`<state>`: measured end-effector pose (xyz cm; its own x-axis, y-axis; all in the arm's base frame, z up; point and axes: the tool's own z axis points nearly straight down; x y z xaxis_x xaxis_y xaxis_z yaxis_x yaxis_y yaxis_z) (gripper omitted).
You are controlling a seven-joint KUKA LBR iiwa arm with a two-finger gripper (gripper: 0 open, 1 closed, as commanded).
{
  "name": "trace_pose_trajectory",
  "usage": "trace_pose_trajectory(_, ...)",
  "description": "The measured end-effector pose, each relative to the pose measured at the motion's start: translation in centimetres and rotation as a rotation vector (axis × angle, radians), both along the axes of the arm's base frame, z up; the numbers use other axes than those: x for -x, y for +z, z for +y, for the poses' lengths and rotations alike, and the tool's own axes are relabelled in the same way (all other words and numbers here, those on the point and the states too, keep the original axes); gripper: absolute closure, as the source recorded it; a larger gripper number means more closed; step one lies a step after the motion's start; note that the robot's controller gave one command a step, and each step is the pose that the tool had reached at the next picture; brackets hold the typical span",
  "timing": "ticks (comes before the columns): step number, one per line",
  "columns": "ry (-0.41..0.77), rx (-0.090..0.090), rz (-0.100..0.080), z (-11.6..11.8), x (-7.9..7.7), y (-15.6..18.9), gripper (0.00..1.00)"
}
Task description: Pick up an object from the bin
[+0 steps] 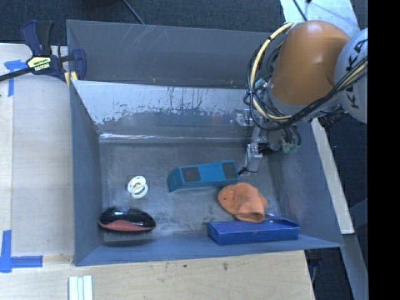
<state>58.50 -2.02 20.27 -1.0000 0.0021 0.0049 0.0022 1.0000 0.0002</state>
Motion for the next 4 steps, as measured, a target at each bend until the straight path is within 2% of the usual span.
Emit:
trace_pose_trajectory(1,0.000,0.000,-0.008,0.0,-0.1,0.5,0.00)
trace_pose_trajectory(2,0.042,0.001,-0.017,0.8,0.1,-3.5,0.00)
trace_pose_trajectory(3,0.143,0.001,-0.006,1.6,-1.2,-9.0,0.00)
trace_pose_trajectory(4,0.158,0.001,0.012,1.5,-1.3,-11.6,0.00)
